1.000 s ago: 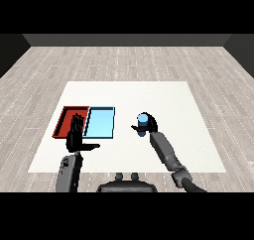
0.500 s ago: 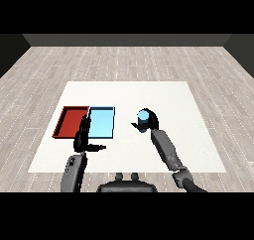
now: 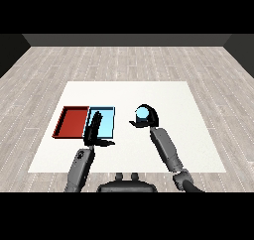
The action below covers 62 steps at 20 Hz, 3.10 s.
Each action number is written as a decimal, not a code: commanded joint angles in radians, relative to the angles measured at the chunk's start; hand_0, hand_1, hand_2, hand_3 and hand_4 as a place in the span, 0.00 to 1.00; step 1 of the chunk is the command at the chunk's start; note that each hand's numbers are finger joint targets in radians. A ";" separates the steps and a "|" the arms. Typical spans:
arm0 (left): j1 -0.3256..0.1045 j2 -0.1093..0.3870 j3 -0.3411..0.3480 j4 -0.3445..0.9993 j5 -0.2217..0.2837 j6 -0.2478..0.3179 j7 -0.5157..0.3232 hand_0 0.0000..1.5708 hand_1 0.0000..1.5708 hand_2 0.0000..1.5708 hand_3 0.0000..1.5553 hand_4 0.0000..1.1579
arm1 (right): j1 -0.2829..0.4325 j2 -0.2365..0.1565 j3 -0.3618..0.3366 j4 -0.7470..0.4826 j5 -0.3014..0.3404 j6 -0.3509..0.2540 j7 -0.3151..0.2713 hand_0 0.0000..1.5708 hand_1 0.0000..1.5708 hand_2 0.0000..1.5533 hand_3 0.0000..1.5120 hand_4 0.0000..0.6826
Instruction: Pick the blue can and put it in the blue box
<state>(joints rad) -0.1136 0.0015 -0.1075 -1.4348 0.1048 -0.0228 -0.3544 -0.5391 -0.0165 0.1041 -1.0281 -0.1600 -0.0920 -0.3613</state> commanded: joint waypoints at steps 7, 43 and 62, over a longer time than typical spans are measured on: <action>-0.037 -0.001 -0.049 0.069 0.037 0.001 -0.026 0.00 0.00 0.00 0.00 0.00 | 0.079 0.009 0.061 -0.142 0.008 -0.013 0.021 0.91 0.91 0.92 0.93 0.96; -0.231 0.035 -0.348 0.344 0.188 0.245 -0.059 0.00 0.00 0.00 0.00 0.00 | 0.031 0.016 0.314 -0.248 -0.041 -0.158 0.080 0.90 0.90 0.92 0.92 0.96; -0.415 0.000 -0.465 0.473 0.006 0.524 -0.002 0.25 0.25 0.37 0.06 0.11 | -0.054 0.016 0.444 -0.187 -0.121 -0.219 0.049 0.94 0.94 0.95 0.93 0.88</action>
<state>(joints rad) -0.4768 0.0282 -0.5182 -1.0081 0.1817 0.4385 -0.3803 -0.5602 -0.0166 0.5447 -1.2339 -0.2483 -0.3208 -0.2878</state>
